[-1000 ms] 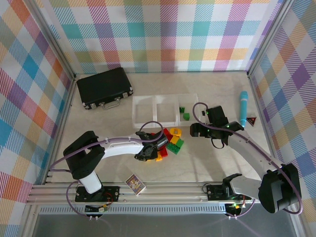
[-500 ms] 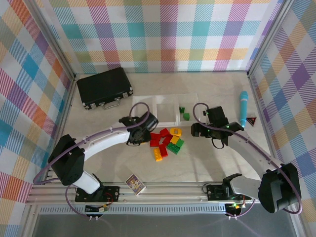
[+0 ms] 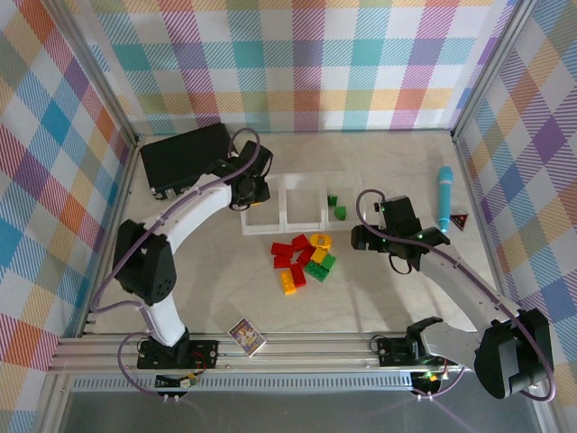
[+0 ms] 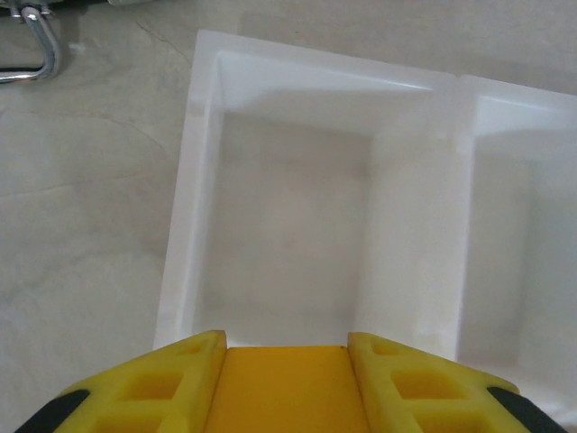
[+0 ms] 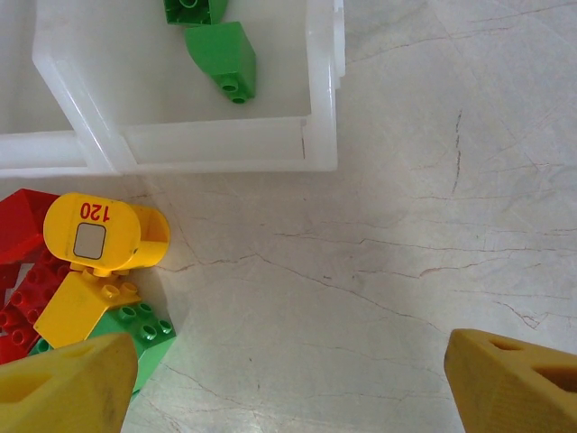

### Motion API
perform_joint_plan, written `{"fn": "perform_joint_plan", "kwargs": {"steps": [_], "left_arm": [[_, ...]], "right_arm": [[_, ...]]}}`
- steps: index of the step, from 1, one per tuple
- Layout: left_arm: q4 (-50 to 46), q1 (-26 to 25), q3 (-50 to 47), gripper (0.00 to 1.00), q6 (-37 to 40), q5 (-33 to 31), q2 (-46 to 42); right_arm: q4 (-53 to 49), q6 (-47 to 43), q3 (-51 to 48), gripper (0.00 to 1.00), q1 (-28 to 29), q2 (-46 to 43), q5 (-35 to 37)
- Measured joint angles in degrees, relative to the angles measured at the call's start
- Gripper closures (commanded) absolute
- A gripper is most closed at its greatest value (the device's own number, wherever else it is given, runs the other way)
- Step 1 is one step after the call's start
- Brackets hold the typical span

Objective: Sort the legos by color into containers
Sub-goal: Place the lego in the container, then move the lego to the center of the table.

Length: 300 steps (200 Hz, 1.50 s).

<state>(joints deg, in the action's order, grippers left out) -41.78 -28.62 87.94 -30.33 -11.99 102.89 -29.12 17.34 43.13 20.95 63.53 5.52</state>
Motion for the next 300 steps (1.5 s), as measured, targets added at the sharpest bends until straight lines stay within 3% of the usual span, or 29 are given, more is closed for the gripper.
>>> {"fn": "perform_joint_plan", "kwargs": {"steps": [23, 75, 170, 196, 223, 234, 271, 300], "left_arm": [[1.70, 1.75, 1.92, 0.76, 1.16, 1.97, 5.53], [5.11, 2.25, 6.36, 0.62, 3.06, 4.50, 11.82], [9.35, 2.03, 5.95, 0.22, 5.33, 5.42, 10.86], [10.97, 1.05, -0.15, 0.15, 7.43, 5.27, 3.15], [14.78, -1.20, -10.91, 0.08, 8.94, 6.03, -12.04], [17.11, -2.25, -16.96, 0.00, 9.44, 6.64, -19.21], [19.82, -5.97, -35.95, 0.00, 8.87, 7.50, -38.64], [19.06, -9.20, -47.39, 0.00, 7.17, 7.04, -52.72]], "right_arm": [[0.00, 0.00, 0.00, 0.12, 0.00, 0.07, 0.00], [0.02, 0.00, 0.00, 0.11, 0.00, 0.92, -0.33], [-2.73, 2.38, 2.40, 0.12, 0.00, 2.25, -3.50], [-5.35, 5.44, 2.99, 0.13, 0.00, 0.24, -5.77], [-7.67, 8.09, 2.75, 0.14, 0.00, -1.88, -8.66], [-7.87, 8.92, 2.16, 0.14, 0.00, -2.71, -10.16], [-9.55, 12.70, 1.95, 0.19, 0.28, -0.31, -12.33], [-9.09, 20.70, 1.60, 0.21, 4.20, 3.50, -10.05]]}}
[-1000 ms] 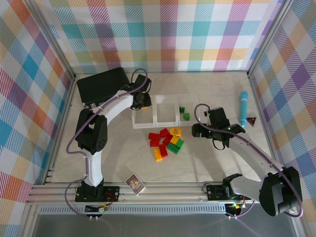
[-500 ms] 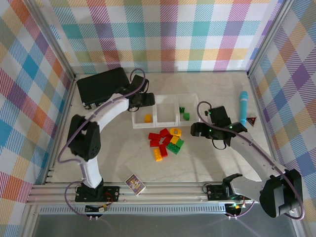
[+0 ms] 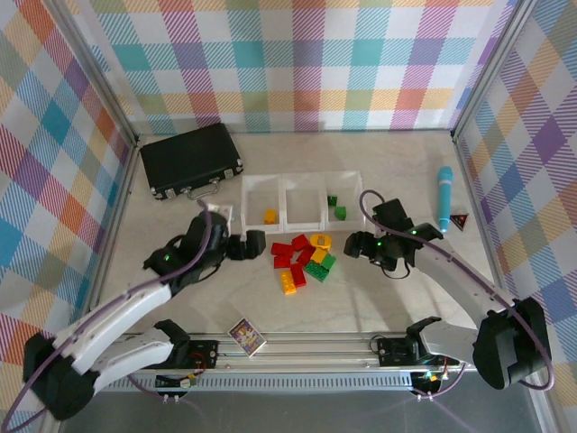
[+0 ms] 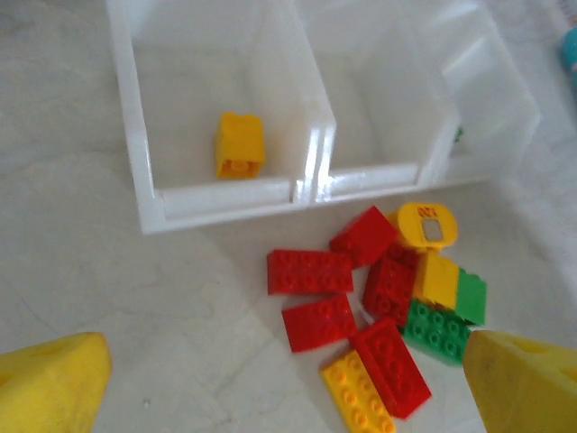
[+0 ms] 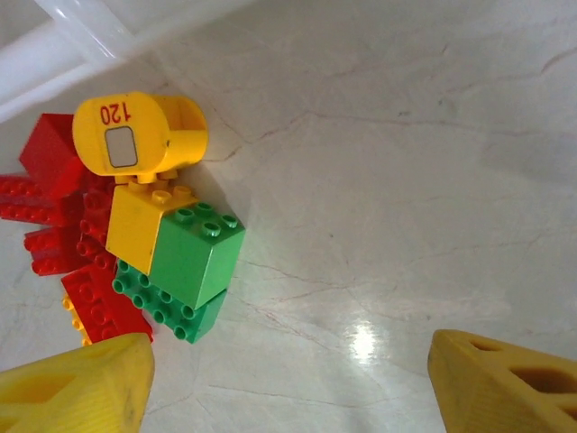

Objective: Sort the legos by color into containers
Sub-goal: Move the lego to the center of the table.

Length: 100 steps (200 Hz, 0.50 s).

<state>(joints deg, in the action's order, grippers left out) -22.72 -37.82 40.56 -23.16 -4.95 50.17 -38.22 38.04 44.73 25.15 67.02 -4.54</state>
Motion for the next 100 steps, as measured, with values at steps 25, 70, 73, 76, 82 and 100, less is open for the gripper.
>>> {"fn": "perform_joint_plan", "kwargs": {"steps": [25, 70, 73, 76, 82, 100], "left_arm": [[-1.55, -2.21, -5.60, 0.00, -1.53, -0.57, -15.61], [-6.08, -2.29, -5.84, 0.00, -1.97, -3.98, -25.90], [-6.34, -2.29, -5.84, 0.00, -1.99, -4.13, -25.83], [-6.62, -2.29, -5.84, 0.00, -1.99, -4.17, -25.77], [-7.15, -2.29, -5.84, 0.00, -2.01, -4.17, -25.53], [-7.65, -2.29, -5.86, 0.00, -2.10, -4.15, -24.68]], "right_arm": [[1.77, 6.47, 0.02, 0.21, 5.33, 3.56, 3.28], [2.25, 12.57, 4.52, 0.22, 9.55, 15.61, 8.07], [2.25, 12.68, 4.96, 0.22, 9.86, 15.96, 8.44], [2.29, 12.79, 5.49, 0.21, 10.40, 16.44, 8.81], [2.36, 12.96, 6.34, 0.21, 11.32, 16.94, 9.29], [2.38, 13.03, 9.05, 0.20, 14.69, 18.21, 10.60]]}}
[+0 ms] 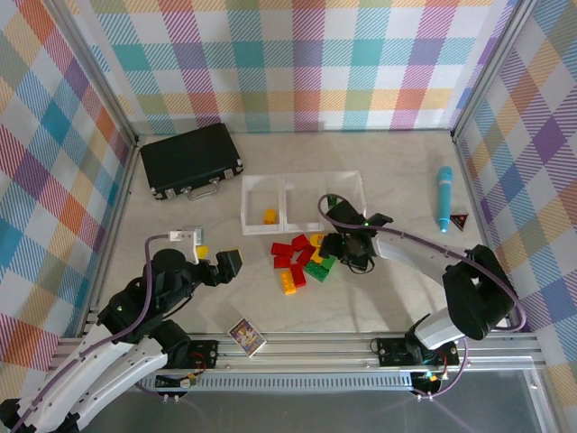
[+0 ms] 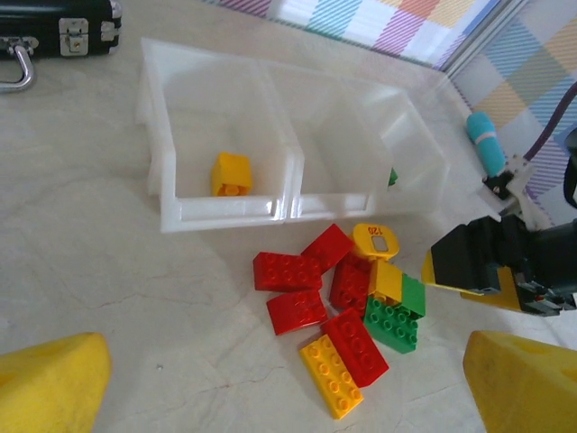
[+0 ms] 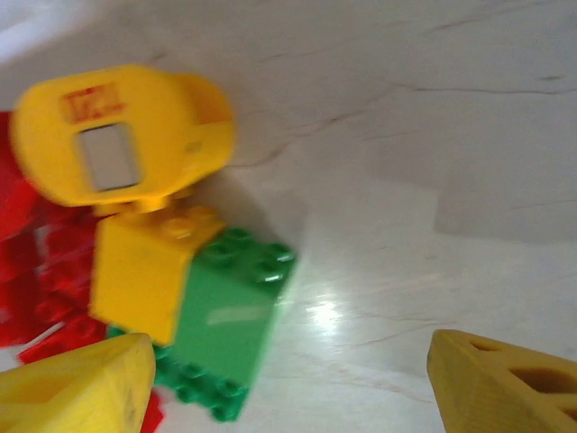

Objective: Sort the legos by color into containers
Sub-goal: Move the lego to the center of the table.

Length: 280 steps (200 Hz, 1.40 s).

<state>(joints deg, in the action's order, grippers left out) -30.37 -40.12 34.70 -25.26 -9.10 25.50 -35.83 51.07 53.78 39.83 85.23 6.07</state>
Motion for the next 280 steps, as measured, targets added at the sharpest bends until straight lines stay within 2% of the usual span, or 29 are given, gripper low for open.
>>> {"fn": "perform_joint_plan", "kwargs": {"steps": [54, 77, 149, 194, 234, 280], "left_arm": [[-1.46, 0.00, 0.00, 0.00, -0.02, -0.04, 1.05], [-1.73, 0.00, 0.00, 0.00, -0.07, -0.63, 0.00], [-5.70, 0.00, 0.04, 0.00, -1.84, -6.34, -5.31], [-7.58, 0.00, 0.04, 0.00, -3.96, -9.66, -8.37], [-8.81, 0.00, 0.04, 0.00, -5.22, -11.17, -10.45], [-9.42, 0.00, 0.04, 0.00, -5.66, -11.54, -10.47]], "right_arm": [[-3.21, 0.15, 3.08, 0.19, 5.90, 2.19, 2.60], [-4.39, -0.90, 3.08, 0.22, 5.95, 2.38, 3.17], [-5.16, -6.38, 3.80, 0.21, 5.95, 6.88, 3.50], [-5.09, -8.28, 3.82, 0.27, 5.92, 8.35, 4.46], [-3.74, -8.70, 2.91, 0.32, 3.65, 7.74, 4.87], [-2.80, -10.05, 0.07, 0.33, -1.40, 5.09, 5.46]]}}
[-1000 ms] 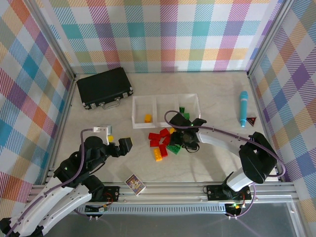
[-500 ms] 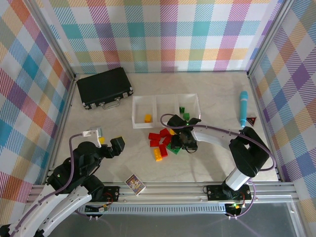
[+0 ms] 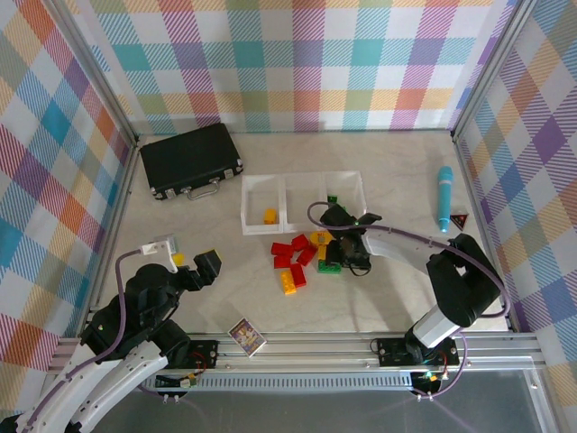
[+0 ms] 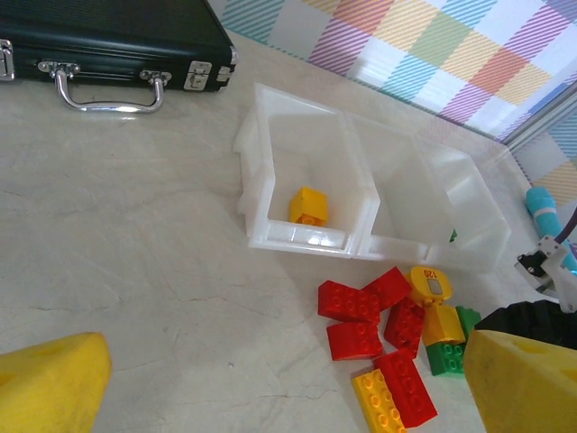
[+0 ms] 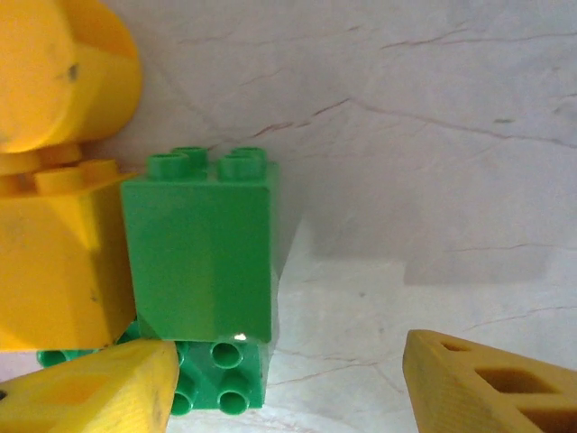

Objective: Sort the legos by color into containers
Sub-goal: Move the lego to the center of the table, then pick up the lego from the center of the table.

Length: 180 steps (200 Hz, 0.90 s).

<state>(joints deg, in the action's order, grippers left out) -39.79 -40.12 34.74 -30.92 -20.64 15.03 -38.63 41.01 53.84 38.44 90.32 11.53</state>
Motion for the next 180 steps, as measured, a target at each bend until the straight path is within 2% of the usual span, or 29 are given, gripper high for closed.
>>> {"fn": "perform_joint_plan", "kwargs": {"steps": [91, 136, 180], "left_arm": [[-0.68, 0.00, 0.00, 0.00, -1.05, 0.13, 0.68], [-0.63, 0.00, 0.00, 0.00, -1.03, 0.17, 1.49], [-0.59, 0.02, 0.00, 0.00, -1.01, 0.57, 2.54]], "right_arm": [[-0.46, -3.43, -2.43, 0.34, -8.96, -5.95, 0.09], [1.57, -4.72, -2.80, 0.31, -9.11, -13.60, -4.02], [3.02, -8.83, -0.46, 0.28, -9.03, -9.55, -8.98]]}}
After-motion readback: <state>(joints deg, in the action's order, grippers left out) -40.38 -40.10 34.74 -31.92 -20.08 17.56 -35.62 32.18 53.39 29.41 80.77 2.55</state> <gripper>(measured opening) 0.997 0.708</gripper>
